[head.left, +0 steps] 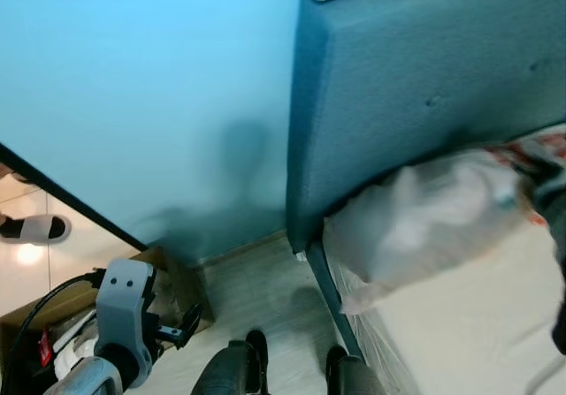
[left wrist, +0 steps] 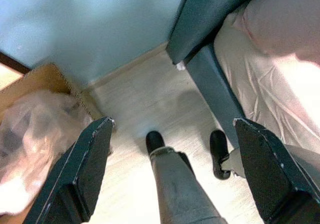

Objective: Clean up the room

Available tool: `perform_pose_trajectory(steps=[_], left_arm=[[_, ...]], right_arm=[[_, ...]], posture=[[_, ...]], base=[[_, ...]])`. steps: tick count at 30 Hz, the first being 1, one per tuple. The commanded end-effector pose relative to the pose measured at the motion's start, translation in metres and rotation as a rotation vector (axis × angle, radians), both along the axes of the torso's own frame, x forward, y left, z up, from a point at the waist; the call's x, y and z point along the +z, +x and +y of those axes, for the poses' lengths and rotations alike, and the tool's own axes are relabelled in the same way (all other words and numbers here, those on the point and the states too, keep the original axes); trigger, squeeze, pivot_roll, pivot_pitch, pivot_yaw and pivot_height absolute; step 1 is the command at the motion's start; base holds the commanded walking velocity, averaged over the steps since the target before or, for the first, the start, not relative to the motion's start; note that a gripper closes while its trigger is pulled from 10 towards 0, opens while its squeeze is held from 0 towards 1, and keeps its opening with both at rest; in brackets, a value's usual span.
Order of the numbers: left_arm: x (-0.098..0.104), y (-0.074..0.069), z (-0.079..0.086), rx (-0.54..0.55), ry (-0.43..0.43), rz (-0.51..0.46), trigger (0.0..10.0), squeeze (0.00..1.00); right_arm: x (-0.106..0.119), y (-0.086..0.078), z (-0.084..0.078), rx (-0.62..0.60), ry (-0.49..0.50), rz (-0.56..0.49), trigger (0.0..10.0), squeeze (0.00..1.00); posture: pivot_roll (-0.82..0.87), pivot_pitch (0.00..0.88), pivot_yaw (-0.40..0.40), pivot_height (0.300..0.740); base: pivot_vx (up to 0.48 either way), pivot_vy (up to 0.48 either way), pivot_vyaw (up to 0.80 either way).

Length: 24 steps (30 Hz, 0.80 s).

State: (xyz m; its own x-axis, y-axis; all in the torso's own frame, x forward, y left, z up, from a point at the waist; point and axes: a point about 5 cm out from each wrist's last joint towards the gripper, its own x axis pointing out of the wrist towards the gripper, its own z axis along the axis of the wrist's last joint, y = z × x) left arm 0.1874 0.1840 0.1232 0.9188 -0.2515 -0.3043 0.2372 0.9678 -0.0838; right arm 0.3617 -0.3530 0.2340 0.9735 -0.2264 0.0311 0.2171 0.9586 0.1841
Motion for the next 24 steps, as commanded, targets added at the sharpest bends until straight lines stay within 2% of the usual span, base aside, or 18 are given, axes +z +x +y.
perform_pose_trajectory(steps=[1, 3, 4, 7, 10, 13, 14, 21, 24], left_arm=[[-0.007, -0.007, 0.004, 0.006, 0.015, 0.048, 10.0, 0.00], [-0.006, -0.007, 0.005, 0.011, 0.019, 0.048, 10.0, 0.00], [-0.006, -0.008, 0.005, 0.013, 0.019, 0.049, 10.0, 0.00], [-0.006, -0.008, 0.005, 0.013, 0.018, 0.049, 10.0, 0.00], [-0.006, -0.008, 0.003, 0.008, 0.012, 0.048, 10.0, 0.00], [-0.006, -0.007, 0.002, 0.007, 0.012, 0.048, 10.0, 0.00], [-0.006, -0.006, 0.003, 0.006, 0.011, 0.046, 10.0, 0.00], [-0.005, -0.006, 0.004, 0.010, 0.012, 0.045, 10.0, 0.00], [-0.006, -0.006, 0.004, 0.011, 0.011, 0.046, 10.0, 0.00]], right_arm=[[0.009, 0.001, 0.002, 0.031, 0.003, -0.060, 10.0, 0.00], [0.031, 0.013, 0.023, 0.181, 0.030, -0.161, 10.0, 0.00], [0.037, 0.016, 0.029, 0.205, 0.020, -0.174, 10.0, 0.00], [0.039, 0.018, 0.030, 0.204, 0.009, -0.171, 10.0, 0.00], [0.021, 0.011, 0.015, 0.067, -0.029, -0.065, 10.0, 0.00], [0.011, 0.006, 0.007, 0.002, -0.048, -0.009, 10.0, 0.00], [-0.005, -0.005, -0.010, -0.128, -0.084, 0.085, 10.0, 0.00], [-0.021, -0.021, -0.028, -0.207, -0.045, 0.126, 10.0, 0.00], [-0.025, -0.023, -0.029, -0.205, -0.041, 0.135, 10.0, 0.00]], posture=[[0.17, 0.405, 0.085, 0.740], [0.17, 0.404, 0.080, 0.740], [0.17, 0.403, 0.080, 0.740], [0.17, 0.402, 0.080, 0.740], [0.17, 0.400, 0.082, 0.740], [0.17, 0.399, 0.083, 0.740], [0.17, 0.397, 0.084, 0.740], [0.17, 0.396, 0.084, 0.740], [0.17, 0.391, 0.085, 0.740]], base=[[0.000, 0.000, 0.00], [0.000, 0.000, 0.00], [0.000, 0.000, 0.00], [0.000, 0.000, 0.00], [0.000, 0.000, 0.00], [0.000, 0.000, 0.00], [0.000, 0.000, 0.00], [0.000, 0.000, 0.00], [0.000, 0.000, 0.00]])
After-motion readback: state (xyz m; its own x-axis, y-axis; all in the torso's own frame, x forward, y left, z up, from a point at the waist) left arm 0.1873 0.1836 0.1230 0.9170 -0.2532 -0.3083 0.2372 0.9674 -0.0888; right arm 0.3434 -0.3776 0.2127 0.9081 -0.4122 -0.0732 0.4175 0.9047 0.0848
